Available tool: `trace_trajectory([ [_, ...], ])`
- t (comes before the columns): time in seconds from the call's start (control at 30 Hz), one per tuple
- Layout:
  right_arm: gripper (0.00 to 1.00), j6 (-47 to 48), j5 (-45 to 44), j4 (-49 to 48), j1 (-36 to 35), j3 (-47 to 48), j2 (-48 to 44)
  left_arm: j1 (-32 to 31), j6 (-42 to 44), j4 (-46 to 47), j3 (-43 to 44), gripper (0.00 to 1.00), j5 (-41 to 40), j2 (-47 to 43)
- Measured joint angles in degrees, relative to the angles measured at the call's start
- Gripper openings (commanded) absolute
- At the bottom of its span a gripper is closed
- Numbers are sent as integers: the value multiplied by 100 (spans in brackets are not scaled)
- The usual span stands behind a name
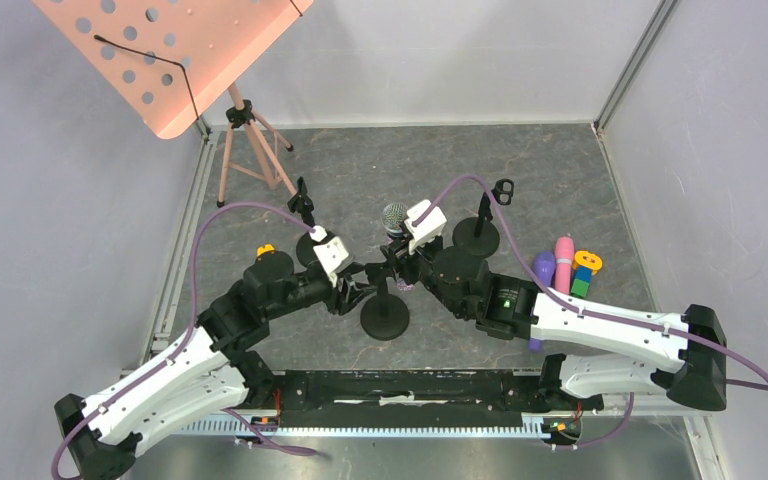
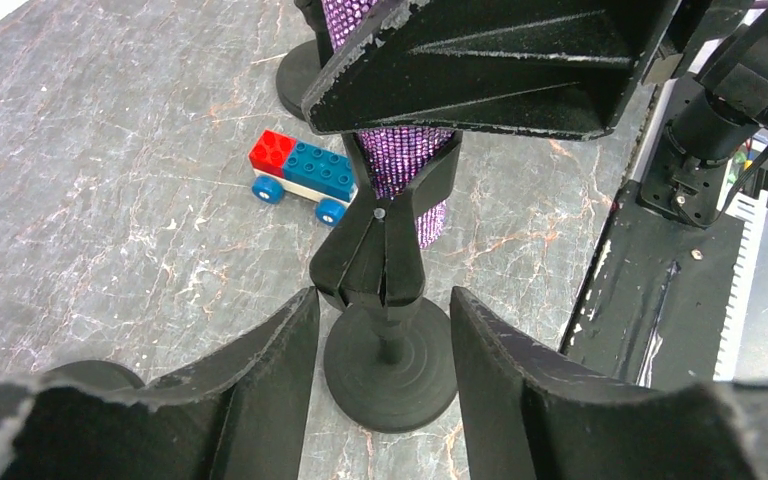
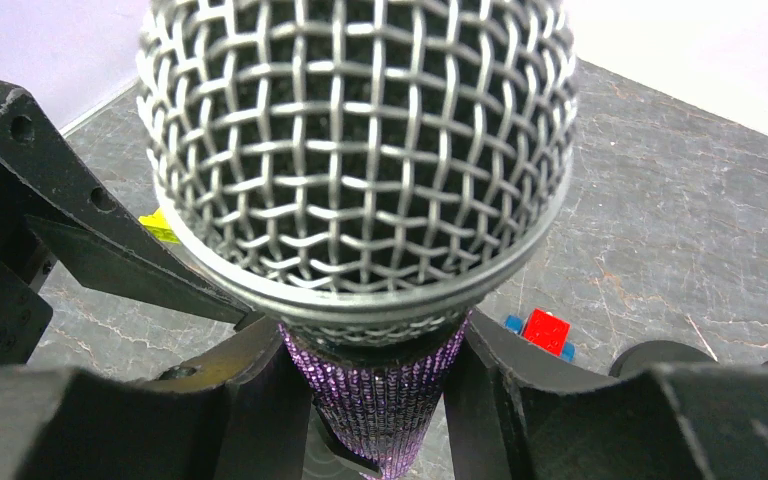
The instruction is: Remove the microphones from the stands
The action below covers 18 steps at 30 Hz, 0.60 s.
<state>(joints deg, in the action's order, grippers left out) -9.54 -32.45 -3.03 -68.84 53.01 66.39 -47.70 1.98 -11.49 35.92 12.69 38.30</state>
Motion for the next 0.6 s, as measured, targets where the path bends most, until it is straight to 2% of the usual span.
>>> trace_trajectory([
  [0.1, 46, 20, -7, 4, 0, -2, 4, 4, 2, 0, 0, 42, 7, 20],
  [0.17, 46, 42, -11, 7, 0, 0, 7, 11, 2, 4, 0, 24, -9, 46],
  [0.33, 45, 61, -46, -11, 44, 0, 13, -2, 0, 4, 0, 16, 74, 90],
  [0.37, 45, 66, -57, -9, 44, 0, 13, 0, 0, 4, 0, 22, 87, 105],
  [0.4, 46, 66, -57, -9, 44, 0, 13, 0, 0, 2, 0, 39, 90, 103],
  [0.5, 46, 63, -52, -13, 44, 0, 13, 0, 7, 2, 0, 68, 83, 92],
  [0.6, 46, 61, -57, -15, 44, 0, 15, -7, -9, 4, -13, 75, 92, 48],
])
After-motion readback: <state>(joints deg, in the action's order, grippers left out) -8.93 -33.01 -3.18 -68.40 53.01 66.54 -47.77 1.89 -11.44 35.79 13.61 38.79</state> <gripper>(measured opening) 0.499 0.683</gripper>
